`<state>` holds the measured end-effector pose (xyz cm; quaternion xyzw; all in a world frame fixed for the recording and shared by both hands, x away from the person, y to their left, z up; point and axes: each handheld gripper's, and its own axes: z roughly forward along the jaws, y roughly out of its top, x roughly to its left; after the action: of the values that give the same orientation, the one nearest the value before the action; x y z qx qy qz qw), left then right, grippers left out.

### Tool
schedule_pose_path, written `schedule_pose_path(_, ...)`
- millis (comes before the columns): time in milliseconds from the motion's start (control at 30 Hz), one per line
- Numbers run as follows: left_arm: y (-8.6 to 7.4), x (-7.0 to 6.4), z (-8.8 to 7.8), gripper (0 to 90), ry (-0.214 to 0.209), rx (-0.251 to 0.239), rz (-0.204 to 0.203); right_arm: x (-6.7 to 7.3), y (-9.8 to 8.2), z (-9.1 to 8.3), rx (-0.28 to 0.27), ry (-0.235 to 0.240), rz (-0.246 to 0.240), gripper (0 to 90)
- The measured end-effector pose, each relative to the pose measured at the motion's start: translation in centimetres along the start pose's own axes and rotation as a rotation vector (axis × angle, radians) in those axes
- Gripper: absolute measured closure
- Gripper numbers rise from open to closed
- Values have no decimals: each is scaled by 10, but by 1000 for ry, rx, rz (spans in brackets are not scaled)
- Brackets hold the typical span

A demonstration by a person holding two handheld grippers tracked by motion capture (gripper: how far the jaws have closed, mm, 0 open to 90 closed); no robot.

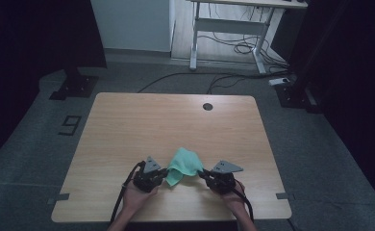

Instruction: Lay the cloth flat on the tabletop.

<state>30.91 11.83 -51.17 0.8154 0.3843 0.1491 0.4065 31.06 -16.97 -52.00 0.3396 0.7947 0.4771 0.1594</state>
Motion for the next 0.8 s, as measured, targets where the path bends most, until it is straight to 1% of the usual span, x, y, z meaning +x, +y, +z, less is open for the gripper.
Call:
schedule_pose_path(67, 2, 1, -5, 864, 6, -16, 6, -1, 3, -3, -17, 7, 6, 836)
schedule_pose_path(200, 8, 2, -13, 864, 18, -28, 30, -4, 10, -9, -58, 29, 13, 836)
schedule_pose_path(300, 15, 4, -18, 865, 32, -32, 50, -6, 21, -10, -72, 30, -1, 836)
schedule_pose_path(367, 24, 10, -22, 865, 47, -23, 67, -8, 31, -7, -75, 31, -18, 836)
schedule_pose_path(400, 31, 14, -24, 865, 52, -21, 67, -15, 46, 0, -62, 19, -34, 836)
schedule_pose_path(433, 39, 20, -26, 865, 57, -21, 61, -15, 46, 0, -62, 19, -34, 836)
schedule_pose_path(500, 57, 30, -33, 866, 77, -32, 60, -24, 64, 6, -72, 18, -15, 838)
schedule_pose_path(533, 67, 34, -38, 866, 97, -45, 70, -30, 85, 9, -92, 19, -6, 840)
schedule_pose_path(567, 78, 37, -43, 866, 121, -57, 89, -30, 85, 9, -92, 19, -6, 840)
schedule_pose_path(600, 100, 41, -52, 866, 159, -79, 120, -33, 108, 12, -99, 2, -17, 840)
schedule_pose_path(633, 100, 41, -52, 866, 159, -79, 120, -33, 108, 12, -99, 2, -17, 840)
schedule_pose_path(700, 120, 47, -62, 866, 179, -106, 135, -35, 129, 11, -121, -27, -31, 840)
schedule_pose_path(733, 128, 49, -66, 866, 183, -118, 143, -36, 138, 9, -142, -30, -31, 839)
schedule_pose_path(800, 136, 51, -74, 864, 185, -142, 159, -36, 150, 3, -179, -34, -41, 836)
